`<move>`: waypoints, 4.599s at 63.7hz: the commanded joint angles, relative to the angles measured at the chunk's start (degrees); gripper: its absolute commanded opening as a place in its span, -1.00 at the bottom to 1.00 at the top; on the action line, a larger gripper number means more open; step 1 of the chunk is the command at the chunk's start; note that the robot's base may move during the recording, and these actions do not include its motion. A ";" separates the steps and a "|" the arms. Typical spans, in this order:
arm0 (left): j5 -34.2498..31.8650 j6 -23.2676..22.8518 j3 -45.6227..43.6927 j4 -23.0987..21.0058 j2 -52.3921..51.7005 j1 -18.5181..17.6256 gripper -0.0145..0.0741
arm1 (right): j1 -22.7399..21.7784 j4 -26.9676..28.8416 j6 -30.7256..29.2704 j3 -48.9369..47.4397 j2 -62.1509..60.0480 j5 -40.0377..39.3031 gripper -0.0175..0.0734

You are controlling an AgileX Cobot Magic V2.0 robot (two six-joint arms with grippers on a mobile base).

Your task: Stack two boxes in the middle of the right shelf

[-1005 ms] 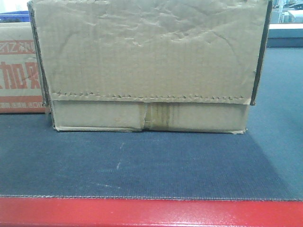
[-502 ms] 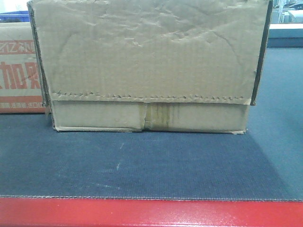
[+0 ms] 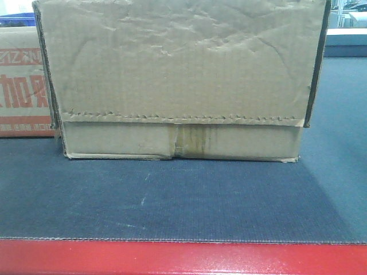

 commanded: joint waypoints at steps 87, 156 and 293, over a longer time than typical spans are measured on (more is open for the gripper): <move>-11.59 1.28 -1.50 -1.49 20.51 2.06 -0.92 | 0.02 -0.23 -0.08 -0.38 0.32 -0.44 0.64; -15.46 -14.65 -13.32 -10.91 -2.58 -21.09 -0.92 | 0.05 5.06 -0.08 -0.38 0.32 -0.92 0.64; 3.35 -17.46 -13.18 12.54 8.50 -25.18 0.50 | 8.93 5.82 -1.48 -29.05 32.88 18.99 0.64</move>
